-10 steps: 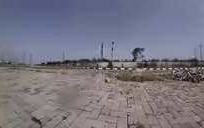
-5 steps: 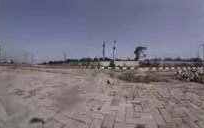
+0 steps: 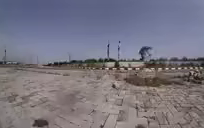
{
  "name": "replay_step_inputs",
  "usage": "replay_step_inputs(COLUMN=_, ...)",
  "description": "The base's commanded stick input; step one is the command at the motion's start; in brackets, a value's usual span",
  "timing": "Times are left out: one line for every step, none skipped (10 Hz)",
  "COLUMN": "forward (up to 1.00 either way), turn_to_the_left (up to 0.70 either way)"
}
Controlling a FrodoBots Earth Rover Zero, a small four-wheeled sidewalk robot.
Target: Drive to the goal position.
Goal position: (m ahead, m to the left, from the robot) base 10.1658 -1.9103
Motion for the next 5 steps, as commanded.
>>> replay_step_inputs(forward=1.0, turn_to_the_left=0.0)
replay_step_inputs(forward=1.0, turn_to_the_left=0.0)
replay_step_inputs(forward=1.0, turn_to_the_left=0.0)
replay_step_inputs(forward=1.0, turn_to_the_left=0.0)
replay_step_inputs(forward=1.0, turn_to_the_left=0.0)
